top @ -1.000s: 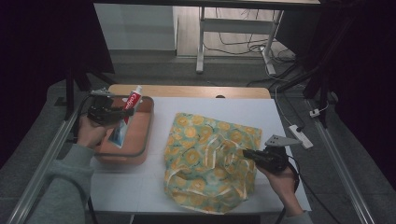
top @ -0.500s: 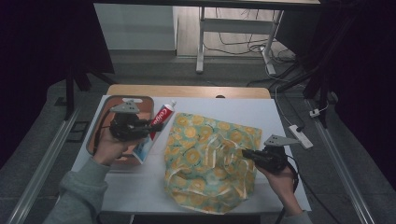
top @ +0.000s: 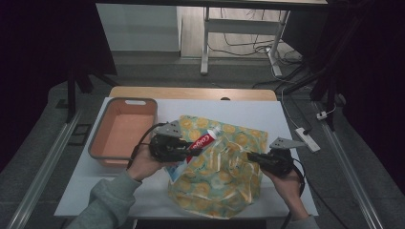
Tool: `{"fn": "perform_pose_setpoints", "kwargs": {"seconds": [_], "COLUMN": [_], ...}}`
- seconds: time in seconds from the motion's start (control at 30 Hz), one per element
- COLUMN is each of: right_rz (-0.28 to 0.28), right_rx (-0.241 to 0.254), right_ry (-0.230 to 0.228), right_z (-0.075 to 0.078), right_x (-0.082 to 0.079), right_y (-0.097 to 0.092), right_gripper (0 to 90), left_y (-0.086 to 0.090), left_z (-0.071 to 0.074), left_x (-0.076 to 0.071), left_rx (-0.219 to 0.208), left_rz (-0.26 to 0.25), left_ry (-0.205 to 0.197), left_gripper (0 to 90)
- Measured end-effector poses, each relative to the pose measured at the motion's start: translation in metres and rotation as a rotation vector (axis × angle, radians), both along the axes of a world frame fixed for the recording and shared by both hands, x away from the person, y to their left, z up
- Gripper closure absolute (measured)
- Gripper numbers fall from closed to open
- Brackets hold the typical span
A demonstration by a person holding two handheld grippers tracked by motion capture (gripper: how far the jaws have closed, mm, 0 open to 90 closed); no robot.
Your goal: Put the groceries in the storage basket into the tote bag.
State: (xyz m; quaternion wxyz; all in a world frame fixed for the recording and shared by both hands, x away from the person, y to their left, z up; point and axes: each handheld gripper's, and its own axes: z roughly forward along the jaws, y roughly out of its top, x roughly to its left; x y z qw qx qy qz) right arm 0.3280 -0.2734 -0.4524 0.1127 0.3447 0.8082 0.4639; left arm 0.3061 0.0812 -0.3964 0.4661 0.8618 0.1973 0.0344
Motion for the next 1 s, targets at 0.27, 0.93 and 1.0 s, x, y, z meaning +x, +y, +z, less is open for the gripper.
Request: {"fn": "perform_pose_setpoints", "kwargs": {"seconds": [0.27, 0.93, 1.0], "right_rz": [-0.003, -0.001, 0.006], "right_rx": [0.011, 0.082, 0.092], "right_ry": [-0.019, -0.053, -0.053], "right_z": [0.003, 0.014, 0.015], "right_x": [-0.001, -0.007, -0.008], "right_y": [0.001, 0.000, 0.001], "right_gripper": [88.6, 88.6, 88.6], "left_y": [-0.037, -0.077, -0.080], "left_z": [-0.013, -0.045, -0.045], "left_x": [-0.011, -0.010, -0.009], "left_rx": [0.097, 0.341, 0.357], "left_rz": [-0.093, -0.156, -0.145], "left_ry": [-0.014, -0.030, -0.045], "left_gripper": [75.3, 75.3, 75.3]}}
